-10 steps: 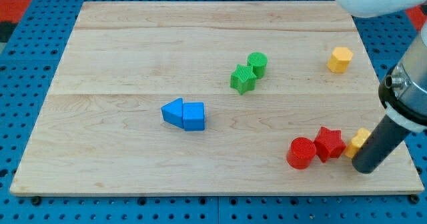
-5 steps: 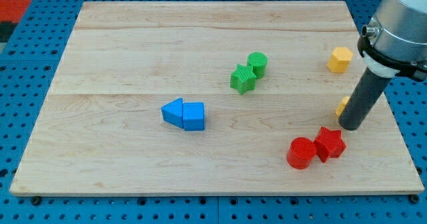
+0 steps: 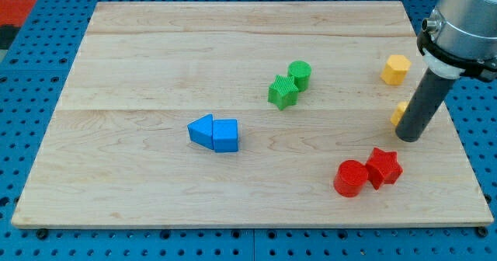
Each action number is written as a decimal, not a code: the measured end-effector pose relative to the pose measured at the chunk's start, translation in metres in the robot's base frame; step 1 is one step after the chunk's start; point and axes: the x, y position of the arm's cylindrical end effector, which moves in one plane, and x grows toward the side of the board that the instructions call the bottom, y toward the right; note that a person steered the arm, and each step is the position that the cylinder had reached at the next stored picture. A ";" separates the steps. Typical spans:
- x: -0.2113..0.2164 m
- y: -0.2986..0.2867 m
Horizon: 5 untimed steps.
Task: Drag yellow heart towards yellow hexagon
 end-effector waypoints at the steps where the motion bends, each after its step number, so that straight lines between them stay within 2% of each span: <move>1: 0.003 0.002; 5: -0.031 0.009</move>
